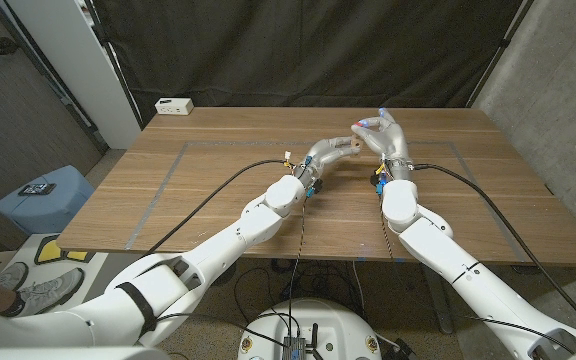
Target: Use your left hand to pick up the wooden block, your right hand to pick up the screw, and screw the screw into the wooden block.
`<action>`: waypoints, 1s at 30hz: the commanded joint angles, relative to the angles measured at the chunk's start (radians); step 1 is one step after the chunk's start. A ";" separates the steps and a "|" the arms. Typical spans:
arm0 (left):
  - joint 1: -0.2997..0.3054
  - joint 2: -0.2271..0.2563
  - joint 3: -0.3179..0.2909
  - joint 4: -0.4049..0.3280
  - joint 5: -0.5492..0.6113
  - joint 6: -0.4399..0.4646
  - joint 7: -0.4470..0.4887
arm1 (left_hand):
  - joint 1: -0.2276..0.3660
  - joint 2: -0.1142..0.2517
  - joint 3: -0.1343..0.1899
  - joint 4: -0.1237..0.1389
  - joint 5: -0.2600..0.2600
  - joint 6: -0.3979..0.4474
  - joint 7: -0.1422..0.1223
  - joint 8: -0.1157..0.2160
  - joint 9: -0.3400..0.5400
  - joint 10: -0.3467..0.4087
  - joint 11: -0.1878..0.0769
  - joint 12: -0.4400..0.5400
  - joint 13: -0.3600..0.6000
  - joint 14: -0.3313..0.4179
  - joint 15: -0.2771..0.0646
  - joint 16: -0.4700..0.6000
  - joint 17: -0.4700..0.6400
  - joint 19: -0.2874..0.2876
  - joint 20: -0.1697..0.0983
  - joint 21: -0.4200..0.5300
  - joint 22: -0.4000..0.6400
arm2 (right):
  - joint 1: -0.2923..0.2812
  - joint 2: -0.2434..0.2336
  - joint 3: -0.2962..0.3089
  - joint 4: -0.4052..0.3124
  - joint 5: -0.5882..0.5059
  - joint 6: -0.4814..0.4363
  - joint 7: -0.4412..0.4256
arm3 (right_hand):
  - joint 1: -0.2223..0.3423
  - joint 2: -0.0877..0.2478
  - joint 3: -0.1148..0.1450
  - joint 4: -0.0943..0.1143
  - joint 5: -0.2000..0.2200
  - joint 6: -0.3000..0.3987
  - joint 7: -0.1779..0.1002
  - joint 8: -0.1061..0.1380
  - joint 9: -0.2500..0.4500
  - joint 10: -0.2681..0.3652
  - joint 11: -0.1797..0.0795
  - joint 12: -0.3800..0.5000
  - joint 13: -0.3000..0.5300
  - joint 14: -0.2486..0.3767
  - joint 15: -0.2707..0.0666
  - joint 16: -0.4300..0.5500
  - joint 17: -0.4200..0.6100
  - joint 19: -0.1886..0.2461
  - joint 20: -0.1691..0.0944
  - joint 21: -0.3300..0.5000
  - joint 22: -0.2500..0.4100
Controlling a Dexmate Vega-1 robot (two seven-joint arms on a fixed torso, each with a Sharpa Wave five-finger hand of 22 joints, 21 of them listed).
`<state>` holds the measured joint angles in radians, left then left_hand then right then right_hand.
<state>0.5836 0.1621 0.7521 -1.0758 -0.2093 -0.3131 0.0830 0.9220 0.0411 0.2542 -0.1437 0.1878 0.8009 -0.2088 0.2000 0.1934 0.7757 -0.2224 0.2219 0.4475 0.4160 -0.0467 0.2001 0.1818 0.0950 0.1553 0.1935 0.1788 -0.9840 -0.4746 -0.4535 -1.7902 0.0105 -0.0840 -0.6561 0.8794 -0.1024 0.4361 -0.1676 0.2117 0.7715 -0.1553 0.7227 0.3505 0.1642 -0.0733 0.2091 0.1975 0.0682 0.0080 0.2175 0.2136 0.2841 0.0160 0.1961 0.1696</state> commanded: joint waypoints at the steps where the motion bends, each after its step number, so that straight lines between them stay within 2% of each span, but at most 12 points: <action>1: 0.005 0.002 0.003 -0.011 0.003 0.006 0.002 | -0.009 0.002 -0.002 0.000 0.002 0.009 -0.001 0.009 0.002 0.011 0.002 0.004 0.004 0.009 -0.053 0.005 0.003 0.003 0.000 0.008 0.002 | -0.013 -0.005 0.007 -0.010 0.006 -0.003 -0.003 | 0.012 -0.001 0.008 0.001 0.007 0.000 0.005 0.004 0.001 0.006 -0.005 -0.005 0.003 0.004 -0.003 -0.002 0.003 0.007 -0.005 -0.002 0.002; 30: 0.008 0.000 0.007 -0.020 0.010 0.011 0.009 | -0.018 -0.002 -0.007 0.002 0.000 0.022 0.001 0.014 0.002 0.027 0.003 0.007 0.006 0.013 -0.055 0.006 0.003 0.003 0.000 0.007 0.002 | -0.025 -0.013 0.017 -0.015 0.014 0.001 0.000 | 0.018 0.011 0.016 0.006 0.011 -0.004 0.018 0.003 -0.011 0.008 -0.005 -0.005 0.003 0.005 -0.005 -0.003 0.003 0.007 -0.006 -0.003 0.002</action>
<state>0.5913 0.1629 0.7571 -1.0919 -0.2021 -0.3039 0.0903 0.9125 0.0398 0.2475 -0.1421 0.1878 0.8120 -0.2061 0.2075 0.1932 0.7947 -0.2199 0.2219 0.4525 0.4211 -0.0415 0.2001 0.1818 0.0950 0.1553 0.1935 0.1788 -1.0054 -0.4856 -0.4393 -1.8039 0.0203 -0.0855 -0.6582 0.8874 -0.0943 0.4450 -0.1609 0.2187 0.7646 -0.1439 0.7223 0.3373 0.1647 -0.0737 0.2091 0.1975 0.0694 0.0068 0.2175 0.2144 0.2841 0.0161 0.1961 0.1696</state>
